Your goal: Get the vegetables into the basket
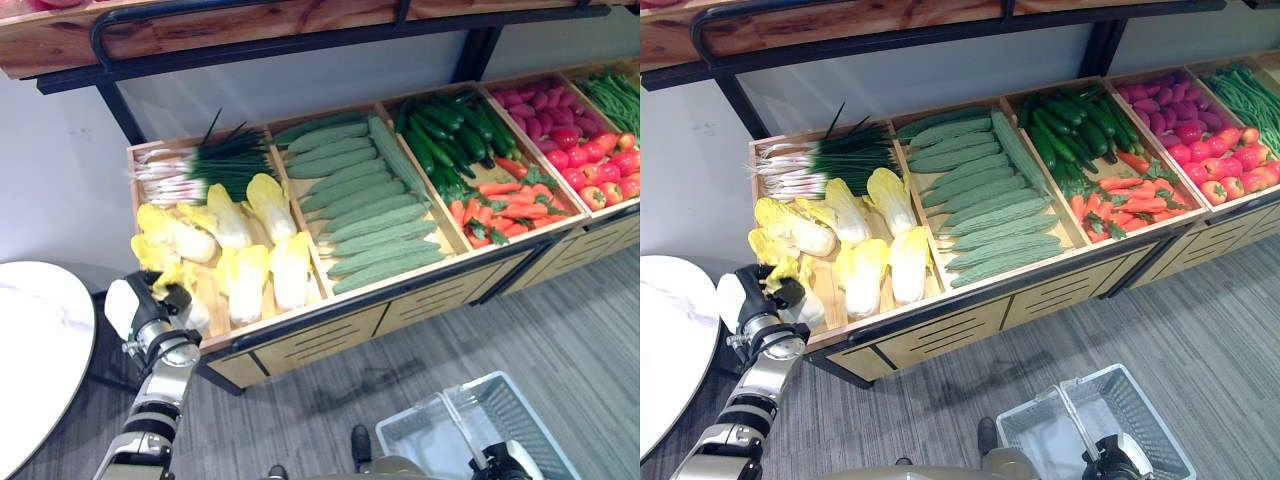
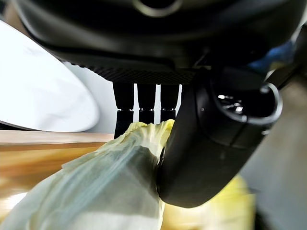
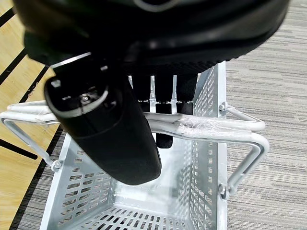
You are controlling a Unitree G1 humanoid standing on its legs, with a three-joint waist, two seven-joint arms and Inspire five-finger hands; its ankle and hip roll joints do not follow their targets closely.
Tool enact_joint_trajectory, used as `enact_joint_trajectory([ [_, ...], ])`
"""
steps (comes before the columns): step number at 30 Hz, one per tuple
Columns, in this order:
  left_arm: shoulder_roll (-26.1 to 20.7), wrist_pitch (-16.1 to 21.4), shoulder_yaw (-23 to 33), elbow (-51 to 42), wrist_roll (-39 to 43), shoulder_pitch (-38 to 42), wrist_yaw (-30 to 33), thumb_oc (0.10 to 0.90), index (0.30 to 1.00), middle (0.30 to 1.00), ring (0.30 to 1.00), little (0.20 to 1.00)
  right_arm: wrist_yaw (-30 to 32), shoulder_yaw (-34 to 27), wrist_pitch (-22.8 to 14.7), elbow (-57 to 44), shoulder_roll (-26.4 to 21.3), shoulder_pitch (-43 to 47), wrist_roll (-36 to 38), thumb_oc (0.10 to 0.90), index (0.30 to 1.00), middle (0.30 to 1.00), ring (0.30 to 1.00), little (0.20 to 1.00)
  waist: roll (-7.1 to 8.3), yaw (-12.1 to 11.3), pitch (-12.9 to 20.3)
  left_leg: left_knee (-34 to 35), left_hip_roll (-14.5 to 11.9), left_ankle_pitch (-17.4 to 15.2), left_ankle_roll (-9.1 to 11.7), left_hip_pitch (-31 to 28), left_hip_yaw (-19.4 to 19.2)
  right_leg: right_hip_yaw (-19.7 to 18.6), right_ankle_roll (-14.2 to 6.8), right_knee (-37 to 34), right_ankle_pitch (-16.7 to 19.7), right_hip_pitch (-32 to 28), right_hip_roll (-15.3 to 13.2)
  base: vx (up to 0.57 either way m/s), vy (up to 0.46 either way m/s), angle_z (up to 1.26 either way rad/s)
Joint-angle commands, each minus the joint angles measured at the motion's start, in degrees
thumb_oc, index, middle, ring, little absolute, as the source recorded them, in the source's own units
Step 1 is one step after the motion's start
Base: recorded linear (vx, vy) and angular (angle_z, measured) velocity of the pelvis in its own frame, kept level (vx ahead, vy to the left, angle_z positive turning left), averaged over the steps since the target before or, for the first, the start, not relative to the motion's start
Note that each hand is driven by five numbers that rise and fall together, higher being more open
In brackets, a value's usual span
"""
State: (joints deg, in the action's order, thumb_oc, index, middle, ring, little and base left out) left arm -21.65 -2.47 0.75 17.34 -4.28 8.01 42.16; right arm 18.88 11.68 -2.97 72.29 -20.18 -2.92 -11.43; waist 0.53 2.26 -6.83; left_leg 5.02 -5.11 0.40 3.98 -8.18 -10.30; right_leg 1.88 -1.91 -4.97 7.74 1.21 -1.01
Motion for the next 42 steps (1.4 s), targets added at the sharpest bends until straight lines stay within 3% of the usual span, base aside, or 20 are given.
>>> enact_joint_trajectory([
  [1, -3.11, 8.98, 3.2, -3.48, -1.29, 5.04, 2.01, 0.4, 0.3, 0.3, 0.3, 0.3, 1.87, 1.13, -1.13, 1.48, -1.68, 1.17, -0.79, 0.4, 0.3, 0.3, 0.3, 0.3, 2.97, 0.22, 1.9, -0.02, -0.64, -1.75, 1.36, 0.69, 2.36, 0.21, -6.92, -0.03, -0.65, -2.04, -6.04, -0.02, 0.01, 0.04],
  [3, -1.82, 13.54, 3.61, -11.22, 5.91, 1.8, -3.45, 0.4, 0.3, 0.3, 0.3, 0.3, 1.36, 0.61, -1.3, 1.31, -1.67, 1.29, -0.29, 0.4, 0.3, 0.3, 0.3, 0.3, 3.0, -0.27, 1.64, -0.02, -0.49, -1.66, 1.19, 0.82, 2.7, 0.36, -6.89, -0.03, -0.55, -2.11, -6.28, -0.02, 0.014, 0.0],
  [5, -1.71, 18.72, 2.3, -14.95, 20.55, -1.76, -13.22, 0.4, 0.3, 0.3, 0.3, 0.3, 0.43, -0.13, -1.19, 0.99, -2.06, 1.6, 0.54, 0.4, 0.3, 0.3, 0.3, 0.3, 2.72, -0.5, 1.41, -0.02, -0.34, -1.49, 1.07, 0.93, 2.85, 0.47, -6.9, -0.03, -0.38, -2.02, -6.49, -0.03, 0.034, 0.0],
  [6, -0.92, 20.74, 1.61, -16.09, 31.91, -3.7, -19.38, 0.4, 0.3, 0.3, 0.3, 0.3, -0.06, -0.48, -0.95, 0.83, -2.32, 1.62, 0.69, 0.4, 0.3, 0.3, 0.3, 0.3, 2.62, -0.51, 1.39, -0.02, -0.29, -1.37, 1.01, 0.97, 2.84, 0.44, -6.91, -0.03, -0.22, -1.92, -6.56, 0.0, 0.0, 0.0],
  [8, -0.06, 21.32, 1.64, -16.38, 36.73, -4.75, -22.15, 0.4, 0.3, 0.3, 0.3, 0.3, -0.72, -0.4, -0.97, 0.62, -2.4, 1.45, 0.69, 0.4, 0.3, 0.3, 0.3, 0.3, 2.55, -0.53, 1.38, -0.02, -0.23, -1.38, 0.95, 0.99, 2.86, 0.42, -6.93, -0.03, -0.17, -1.85, -6.63, 0.0, 0.0, 0.0],
  [10, 0.74, 19.7, -1.2, -15.43, 50.97, -8.2, -35.89, 0.4, 0.3, 0.3, 0.3, 0.3, -3.21, -1.23, -1.3, 0.45, -2.1, 1.34, 0.48, 0.4, 0.3, 0.3, 0.3, 0.3, 2.52, -0.63, 1.25, -0.02, -0.07, -1.47, 0.74, 0.88, 2.73, 0.14, -7.04, -0.03, -0.06, -1.78, -6.8, 0.0, 0.0, 0.0],
  [13, 0.83, 19.36, -2.27, -14.7, 55.14, -8.56, -38.96, 0.4, 0.3, 0.3, 0.3, 0.3, -3.8, -1.47, -1.56, 0.32, -2.15, 1.26, 0.32, 0.4, 0.3, 0.3, 0.3, 0.3, 2.52, -0.65, 1.25, -0.02, 0.05, -1.65, 0.55, 0.65, 2.58, -0.12, -7.14, -0.03, -0.02, -1.77, -6.87, 0.0, 0.0, 0.0],
  [20, 0.37, 19.17, -3.11, -15.29, 58.27, -9.45, -43.52, 0.4, 0.3, 0.3, 0.3, 0.3, -4.9, -2.22, -1.84, 1.07, -1.59, 1.58, 0.21, 0.4, 0.3, 0.3, 0.3, 0.3, 2.77, -1.04, 1.12, -0.02, 0.76, -2.32, -0.43, -0.41, 1.54, -1.27, -7.57, 0.43, 0.15, -1.65, -7.29, 0.01, 0.046, -0.04],
  [24, -0.92, 19.1, -4.69, -15.44, 57.52, -8.63, -44.89, 0.4, 0.3, 0.3, 0.3, 0.3, -5.1, -3.09, -2.1, 0.24, -1.5, 1.75, 1.41, 0.4, 0.3, 0.3, 0.3, 0.3, 3.68, -1.03, 0.09, -0.74, 1.98, -2.78, -1.67, -0.69, -0.04, -3.16, -8.58, 2.49, 0.53, -0.17, -8.3, -0.03, 0.144, -0.2],
  [27, -2.48, 19.0, -7.6, -16.77, 55.6, -7.77, -45.74, 0.4, 0.3, 0.3, 0.3, 0.3, -5.15, -4.66, -1.84, 1.18, -1.47, 1.26, 3.05, 0.4, 0.3, 0.3, 0.3, 0.3, 4.47, -0.09, -0.45, -1.5, 3.71, -3.56, -2.74, 0.34, -1.85, -6.34, -10.45, 2.1, 5.16, 2.6, -9.37, -0.15, 0.191, -0.48],
  [28, -3.12, 19.36, -8.4, -17.2, 55.13, -6.9, -45.9, 0.4, 0.3, 0.3, 0.3, 0.3, -4.63, -4.5, -1.6, 0.89, -1.12, 2.49, 3.56, 0.4, 0.3, 0.3, 0.3, 0.3, 4.72, -0.01, -1.33, -2.24, 3.49, -3.79, -3.12, 1.8, -5.41, -7.54, -11.76, 1.56, 8.39, 5.93, -9.47, -0.26, 0.105, -0.89],
  [37, -4.77, 18.34, -9.92, -17.83, 54.56, -5.49, -47.4, 0.4, 0.3, 0.3, 0.3, 0.3, -4.23, -6.61, -1.45, 3.01, -1.09, 1.51, 5.24, 0.4, 0.3, 0.3, 0.3, 0.3, 3.42, -0.48, -1.67, -4.3, 1.57, -2.98, -3.74, 4.59, -10.53, 1.88, -9.0, 13.13, 1.5, 4.87, -10.85, -0.12, 0.023, -0.66],
  [39, -4.94, 18.31, -9.95, -18.26, 54.71, -5.48, -47.59, 0.4, 0.3, 0.3, 0.3, 0.3, -4.3, -6.69, -1.35, 3.14, -1.0, 1.46, 5.5, 0.4, 0.3, 0.3, 0.3, 0.3, 3.46, -0.48, -1.49, -4.22, 1.62, -2.81, -3.6, 4.66, -10.94, 2.62, -8.97, 12.93, 1.36, 4.56, -10.98, -0.02, -0.018, -0.13],
  [42, -5.32, 18.0, -9.23, -18.68, 54.82, -6.06, -48.86, 0.4, 0.3, 0.3, 0.3, 0.3, -4.7, -6.42, -0.98, 3.27, -0.76, 1.18, 5.14, 0.4, 0.3, 0.3, 0.3, 0.3, 4.12, -0.75, -0.63, -3.96, 1.35, -2.56, -2.9, 3.52, -13.97, 6.71, -8.74, 9.09, 0.24, 3.06, -11.02, 0.02, -0.107, -0.31],
])
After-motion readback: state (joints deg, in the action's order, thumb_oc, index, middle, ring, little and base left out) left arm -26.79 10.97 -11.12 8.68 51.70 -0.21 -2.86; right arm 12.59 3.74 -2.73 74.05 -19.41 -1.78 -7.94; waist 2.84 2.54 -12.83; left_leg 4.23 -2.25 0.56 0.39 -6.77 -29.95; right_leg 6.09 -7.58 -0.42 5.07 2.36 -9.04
